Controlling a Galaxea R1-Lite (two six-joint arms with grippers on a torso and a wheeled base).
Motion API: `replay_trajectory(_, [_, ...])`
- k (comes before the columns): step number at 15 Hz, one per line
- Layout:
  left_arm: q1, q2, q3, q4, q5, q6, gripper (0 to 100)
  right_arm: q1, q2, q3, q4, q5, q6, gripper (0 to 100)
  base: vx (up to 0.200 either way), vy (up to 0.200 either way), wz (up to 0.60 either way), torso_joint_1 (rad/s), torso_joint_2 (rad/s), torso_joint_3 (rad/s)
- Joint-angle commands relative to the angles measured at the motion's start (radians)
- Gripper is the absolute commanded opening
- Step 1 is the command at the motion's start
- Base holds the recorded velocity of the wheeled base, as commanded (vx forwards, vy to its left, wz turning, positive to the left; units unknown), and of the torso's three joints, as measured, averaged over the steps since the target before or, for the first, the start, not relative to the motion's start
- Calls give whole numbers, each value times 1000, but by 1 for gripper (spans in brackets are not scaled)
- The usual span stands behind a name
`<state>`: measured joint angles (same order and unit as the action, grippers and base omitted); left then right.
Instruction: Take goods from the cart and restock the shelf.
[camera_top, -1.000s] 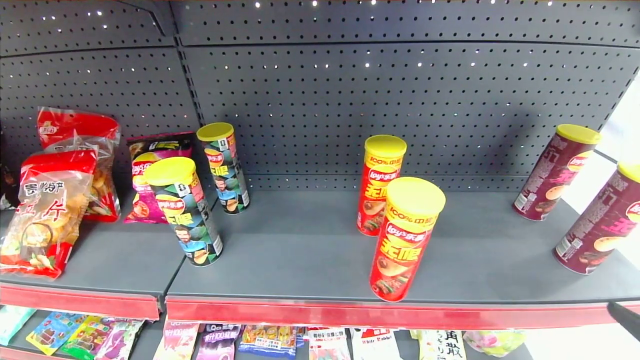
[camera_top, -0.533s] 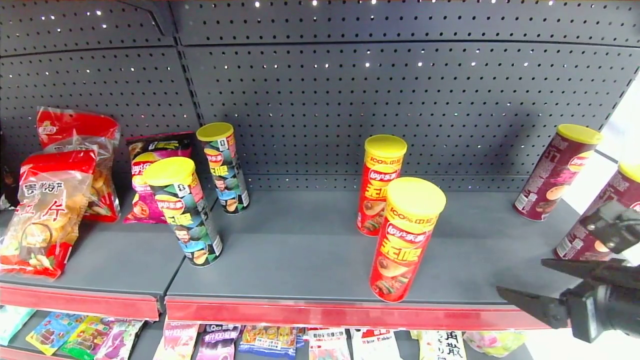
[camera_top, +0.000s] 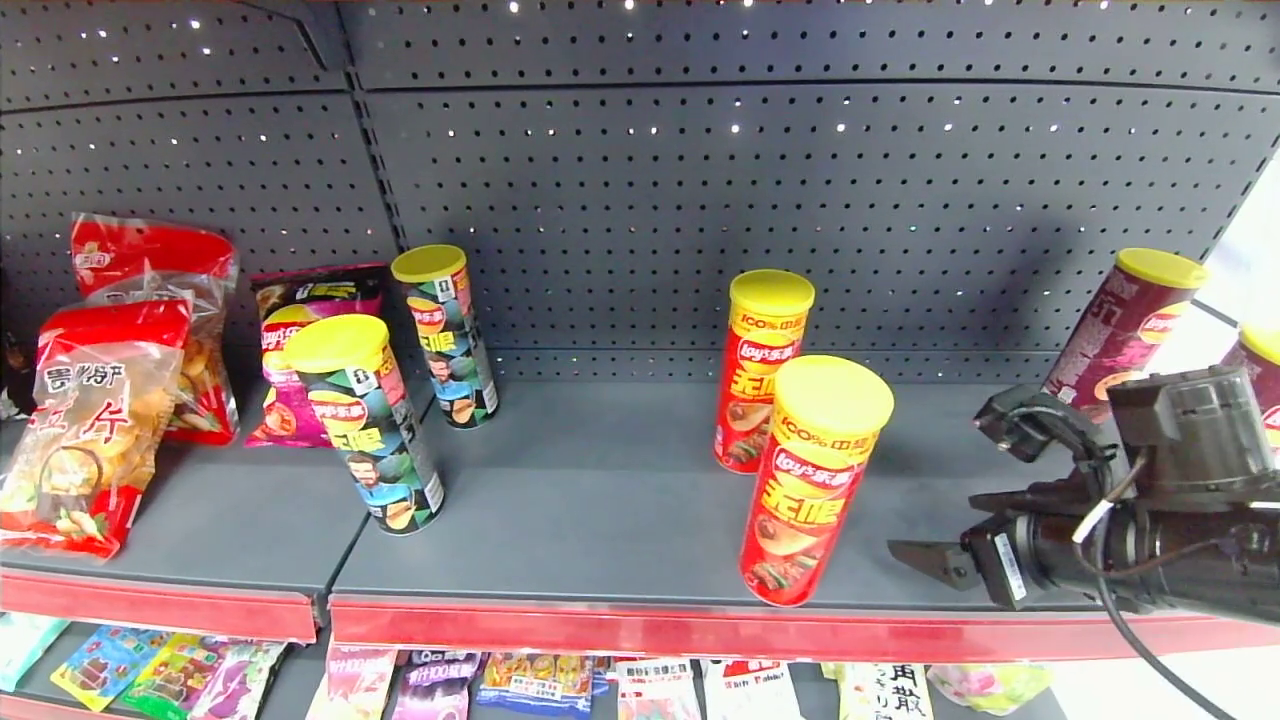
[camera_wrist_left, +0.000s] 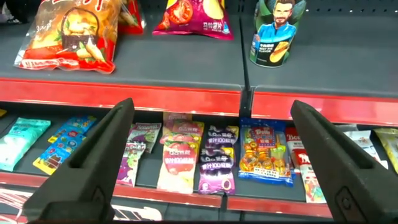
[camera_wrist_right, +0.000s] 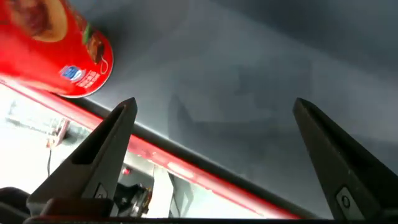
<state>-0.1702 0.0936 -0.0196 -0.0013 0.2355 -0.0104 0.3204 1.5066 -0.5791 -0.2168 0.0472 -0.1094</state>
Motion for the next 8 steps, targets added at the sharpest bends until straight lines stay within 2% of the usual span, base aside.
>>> replay_trajectory(1, [0,3,0,0,1,0,100,17,61,-24,2,-4,0,100,0,0,0,0,0,0])
replay_trajectory(8, [0,3,0,0,1,0,100,46,106,-34,-1,-6,8,100,0,0,0,0,0,0])
